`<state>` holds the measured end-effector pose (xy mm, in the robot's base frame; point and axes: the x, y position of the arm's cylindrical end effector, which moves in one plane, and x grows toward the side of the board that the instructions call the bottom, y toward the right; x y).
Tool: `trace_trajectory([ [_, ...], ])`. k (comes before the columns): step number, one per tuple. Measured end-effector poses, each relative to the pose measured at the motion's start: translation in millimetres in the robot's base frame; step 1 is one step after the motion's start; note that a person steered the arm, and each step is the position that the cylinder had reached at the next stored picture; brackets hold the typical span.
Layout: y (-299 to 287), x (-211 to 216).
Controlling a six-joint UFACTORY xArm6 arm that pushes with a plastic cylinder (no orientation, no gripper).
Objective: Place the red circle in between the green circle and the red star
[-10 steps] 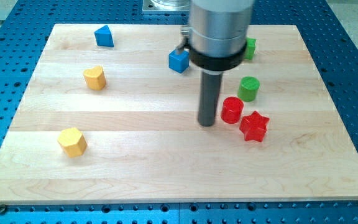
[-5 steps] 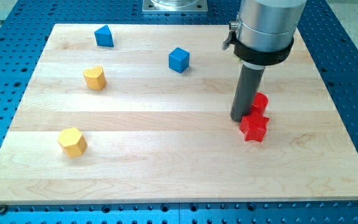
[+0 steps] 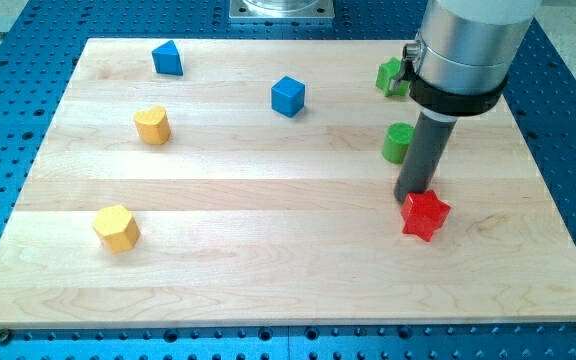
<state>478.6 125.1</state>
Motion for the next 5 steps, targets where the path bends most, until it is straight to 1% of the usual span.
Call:
trace_trajectory([
  [1, -67, -12],
  [2, -66, 37],
  [3, 12, 92],
  [4, 18, 56],
  [5, 68, 52],
])
